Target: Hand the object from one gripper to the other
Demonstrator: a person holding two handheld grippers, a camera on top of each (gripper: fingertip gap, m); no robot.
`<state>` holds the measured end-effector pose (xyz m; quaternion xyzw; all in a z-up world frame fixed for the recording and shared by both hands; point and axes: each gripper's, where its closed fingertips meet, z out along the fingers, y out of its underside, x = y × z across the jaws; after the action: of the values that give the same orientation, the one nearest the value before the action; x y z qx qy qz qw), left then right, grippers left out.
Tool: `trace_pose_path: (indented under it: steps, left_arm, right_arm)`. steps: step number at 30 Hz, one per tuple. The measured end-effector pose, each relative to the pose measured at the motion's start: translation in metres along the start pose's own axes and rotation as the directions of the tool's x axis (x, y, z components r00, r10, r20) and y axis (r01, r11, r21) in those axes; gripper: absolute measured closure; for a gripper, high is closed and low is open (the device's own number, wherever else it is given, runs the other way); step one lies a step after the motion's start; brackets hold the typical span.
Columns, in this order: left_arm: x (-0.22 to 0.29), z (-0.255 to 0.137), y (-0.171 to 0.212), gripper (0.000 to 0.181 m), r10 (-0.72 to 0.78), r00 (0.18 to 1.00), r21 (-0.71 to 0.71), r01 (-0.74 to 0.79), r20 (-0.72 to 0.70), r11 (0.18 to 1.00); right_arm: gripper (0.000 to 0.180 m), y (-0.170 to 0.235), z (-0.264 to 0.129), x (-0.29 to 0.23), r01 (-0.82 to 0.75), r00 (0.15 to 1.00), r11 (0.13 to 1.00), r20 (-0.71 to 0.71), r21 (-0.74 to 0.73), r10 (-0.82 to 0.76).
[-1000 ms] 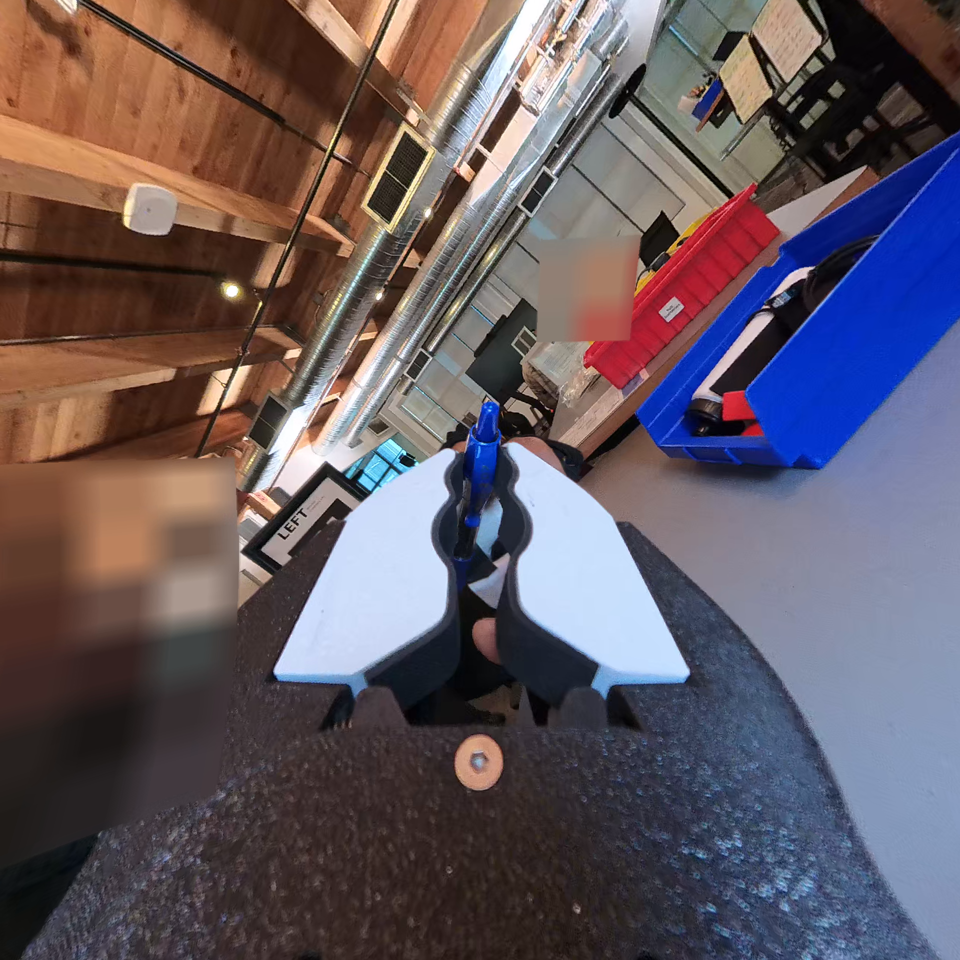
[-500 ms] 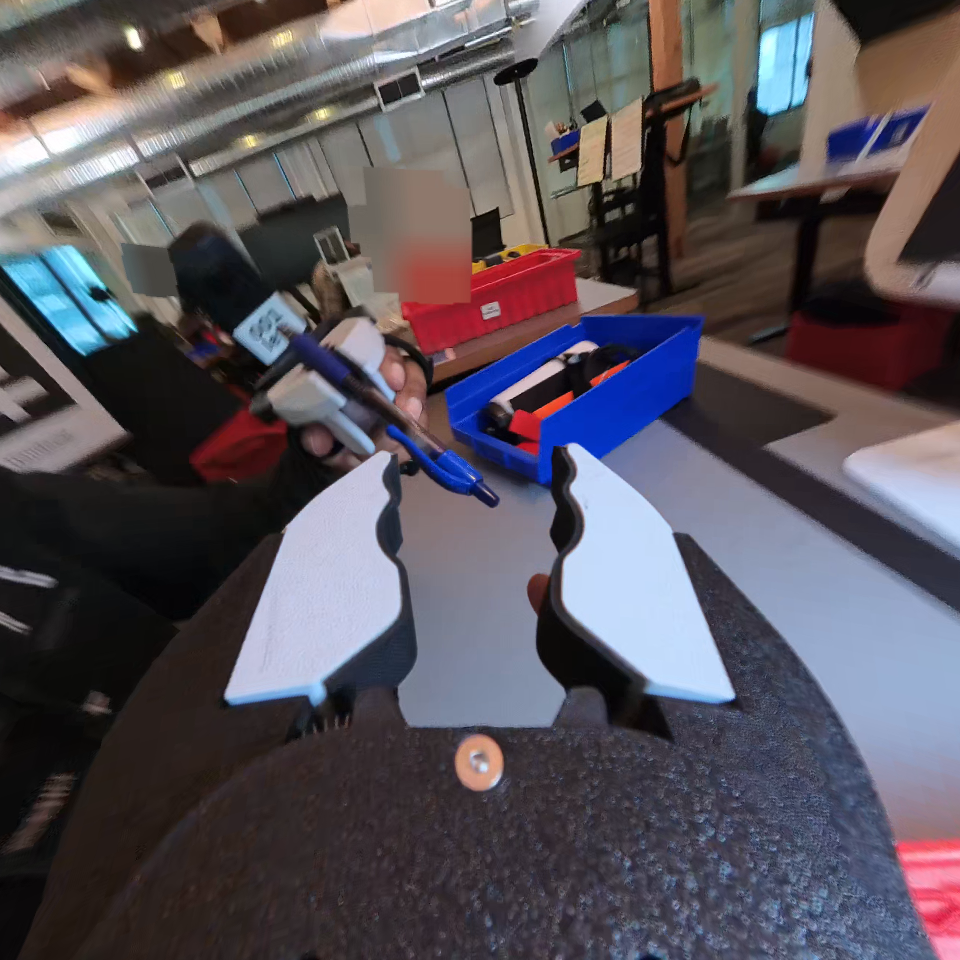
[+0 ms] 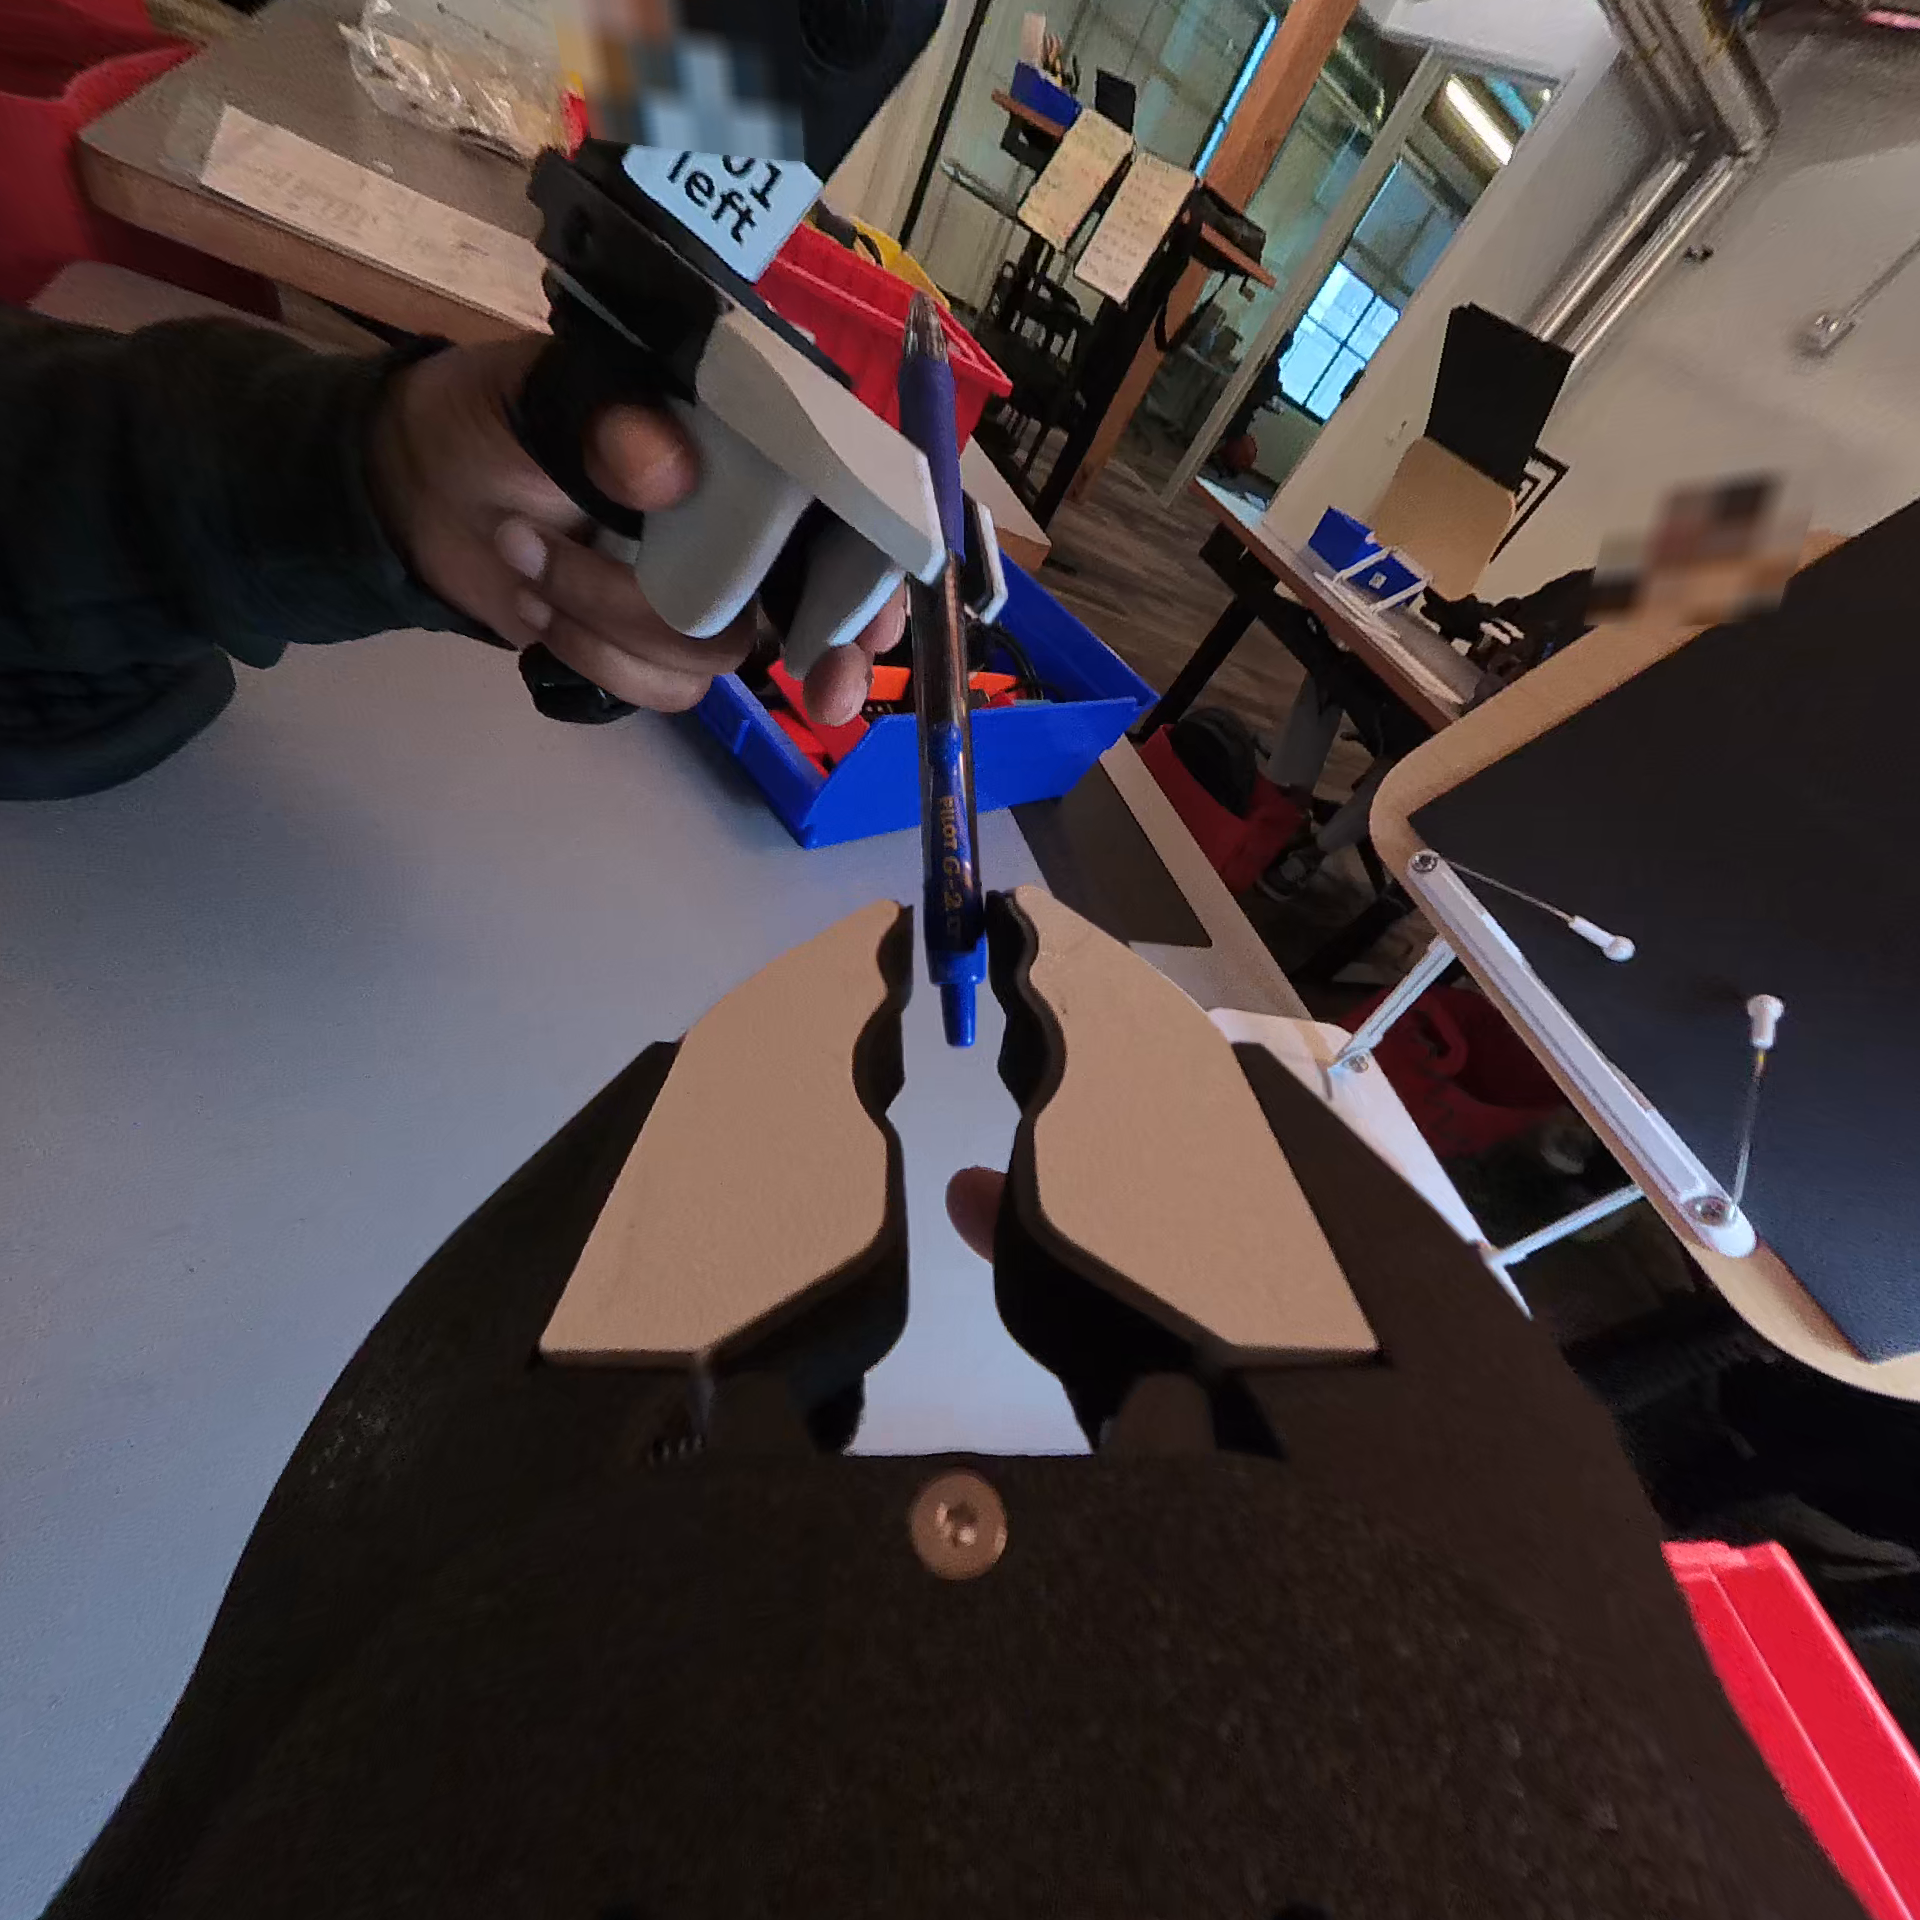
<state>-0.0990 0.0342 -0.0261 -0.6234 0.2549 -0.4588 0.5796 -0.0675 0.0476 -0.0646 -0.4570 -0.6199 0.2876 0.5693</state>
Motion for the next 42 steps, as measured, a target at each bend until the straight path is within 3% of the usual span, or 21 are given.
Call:
trace_pose_path:
  steps: [14,24,25,28,31,36,42]
  left_arm:
    - [-0.010,0.001,0.008,0.169,-0.057,0.998,-0.022,0.057,0.008,0.998]
    - [-0.021,0.004,0.022,0.169,-0.138,0.990,-0.046,0.138,0.004,0.989]
    - [-0.024,0.004,0.026,0.162,-0.140,0.990,-0.068,0.140,0.008,0.988]
    - [-0.044,-0.002,0.042,0.136,-0.079,0.994,-0.170,0.090,0.074,0.981]
    - [-0.062,-0.010,0.053,0.128,0.036,0.989,-0.248,0.001,0.146,0.969]
    - [-0.067,-0.015,0.064,0.133,0.209,0.963,-0.373,-0.135,0.168,0.918]
    - [-0.065,-0.005,0.069,0.140,0.322,0.922,-0.425,-0.209,0.216,0.881]
  right_arm:
    - [0.170,-0.002,-0.002,0.001,-0.093,0.995,0.995,0.033,0.038,0.091]
    - [0.173,0.014,0.000,0.000,-0.129,0.989,0.988,0.057,-0.085,0.134]
    - [0.173,0.016,-0.001,0.003,-0.150,0.986,0.983,0.060,-0.103,0.156]
    - [0.173,0.031,-0.009,0.012,-0.222,0.967,0.957,0.083,-0.188,0.241]
    - [0.173,0.050,-0.017,0.024,-0.300,0.928,0.912,0.134,-0.279,0.346]
    - [0.173,0.072,-0.033,0.049,-0.369,0.863,0.843,0.193,-0.391,0.468]
    - [0.173,0.092,-0.048,0.095,-0.402,0.867,0.776,0.071,-0.486,0.494]
